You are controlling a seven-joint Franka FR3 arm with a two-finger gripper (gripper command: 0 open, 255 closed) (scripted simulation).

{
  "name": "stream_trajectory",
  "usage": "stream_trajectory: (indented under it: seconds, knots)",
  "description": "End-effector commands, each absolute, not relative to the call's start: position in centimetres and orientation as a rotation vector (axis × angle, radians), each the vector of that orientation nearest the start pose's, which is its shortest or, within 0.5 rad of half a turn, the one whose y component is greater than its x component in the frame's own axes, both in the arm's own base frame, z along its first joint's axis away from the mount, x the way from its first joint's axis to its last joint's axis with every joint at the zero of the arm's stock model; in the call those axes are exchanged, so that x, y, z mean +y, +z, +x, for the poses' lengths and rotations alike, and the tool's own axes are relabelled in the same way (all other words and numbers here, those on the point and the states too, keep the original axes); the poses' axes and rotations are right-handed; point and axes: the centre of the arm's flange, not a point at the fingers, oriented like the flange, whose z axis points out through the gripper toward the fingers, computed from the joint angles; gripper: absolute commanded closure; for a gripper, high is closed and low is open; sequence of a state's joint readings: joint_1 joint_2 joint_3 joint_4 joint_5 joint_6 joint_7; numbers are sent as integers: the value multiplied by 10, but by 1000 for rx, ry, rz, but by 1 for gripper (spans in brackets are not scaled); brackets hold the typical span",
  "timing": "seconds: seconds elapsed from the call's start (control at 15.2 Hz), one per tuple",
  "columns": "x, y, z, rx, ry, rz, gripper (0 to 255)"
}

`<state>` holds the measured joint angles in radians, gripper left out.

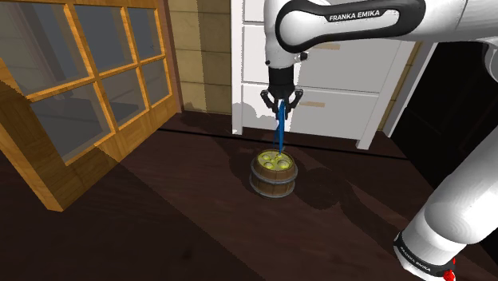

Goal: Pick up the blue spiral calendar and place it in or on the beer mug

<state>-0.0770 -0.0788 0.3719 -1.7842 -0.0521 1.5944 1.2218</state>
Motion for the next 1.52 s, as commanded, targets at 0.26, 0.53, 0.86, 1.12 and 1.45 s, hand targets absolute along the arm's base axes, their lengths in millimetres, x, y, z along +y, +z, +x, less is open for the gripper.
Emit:
stream_trajectory:
  seconds: [0.26,0.53,0.86,1.12,1.45]
  knots:
    - [154,535,503,1464,46,-2934,255]
    - [154,514,503,1464,46,-2934,255]
    - [154,510,503,1464,46,-2934,255]
    - [154,510,503,1464,46,-2934,0]
    - [154,510,503,1464,46,-2934,0]
